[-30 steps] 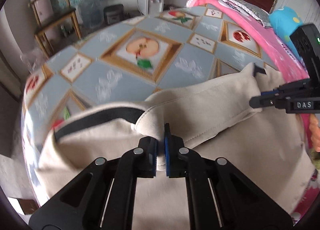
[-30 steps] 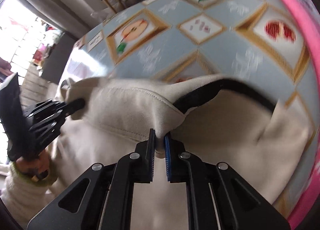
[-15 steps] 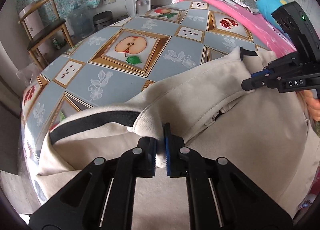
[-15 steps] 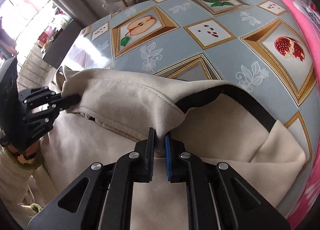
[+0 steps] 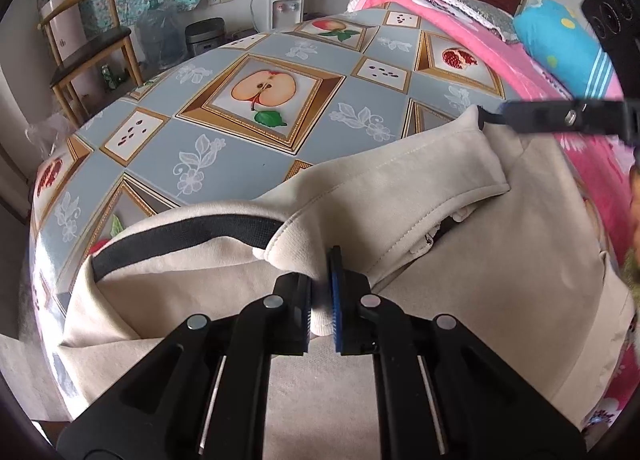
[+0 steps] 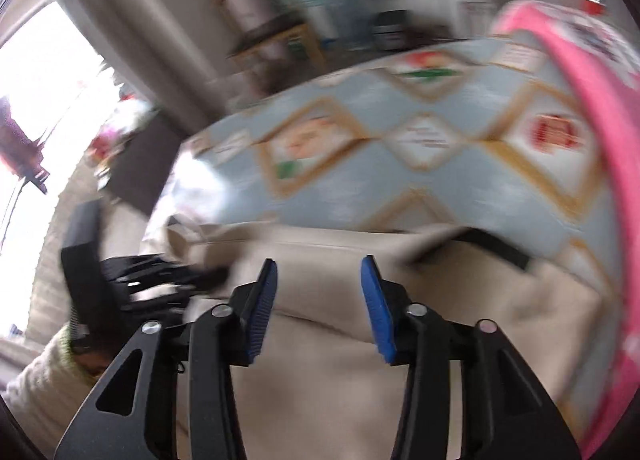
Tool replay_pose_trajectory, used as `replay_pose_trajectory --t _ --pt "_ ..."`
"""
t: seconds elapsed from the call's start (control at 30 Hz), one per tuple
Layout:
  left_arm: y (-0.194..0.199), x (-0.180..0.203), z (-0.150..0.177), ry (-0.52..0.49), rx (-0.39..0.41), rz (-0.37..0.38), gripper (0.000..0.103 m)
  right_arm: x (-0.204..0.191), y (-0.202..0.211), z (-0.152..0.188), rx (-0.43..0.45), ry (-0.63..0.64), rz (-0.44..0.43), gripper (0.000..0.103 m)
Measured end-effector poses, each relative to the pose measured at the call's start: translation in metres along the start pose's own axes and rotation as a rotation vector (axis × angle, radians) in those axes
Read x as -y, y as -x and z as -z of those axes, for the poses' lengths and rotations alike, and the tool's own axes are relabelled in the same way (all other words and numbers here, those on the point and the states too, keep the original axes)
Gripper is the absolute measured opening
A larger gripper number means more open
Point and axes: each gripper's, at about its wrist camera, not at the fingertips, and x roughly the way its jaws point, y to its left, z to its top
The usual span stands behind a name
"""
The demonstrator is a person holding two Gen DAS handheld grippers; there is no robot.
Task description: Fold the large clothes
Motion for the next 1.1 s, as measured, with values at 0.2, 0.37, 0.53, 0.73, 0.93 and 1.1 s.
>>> replay_pose_trajectory --t 0.2,0.37,0.53,0.73,0.93,1.1 --pt "0.016 -0.022 0.004 0.103 0.028 0.032 0.016 -0.013 -0.048 0.012 -0.125 0.025 -0.045 0.019" --pt "0.055 -0.035 0.006 0.161 0.147 0.061 0.015 -0.013 -0.048 0.022 -0.152 0.065 -0.021 0.018" --pt "0.04 0.001 -0.007 0.023 0.096 0.124 0.015 -0.017 -0.048 0.027 -0.159 0.126 0.016 0.018" --pt "-0.01 0.017 -0.008 -0.035 -0.001 0.086 0.017 -0.03 -0.053 0.025 -0.129 0.231 0.128 0.016" --pt "-0.016 0.007 -0.012 -0.008 0.023 0.084 0.017 -0.027 -0.055 0.019 -0.085 0.249 0.132 0.015" --pt "-0.009 0.011 -0.003 -0.027 0.01 0.09 0.017 -0.016 -0.045 0.034 -0.105 0.227 0.123 0.015"
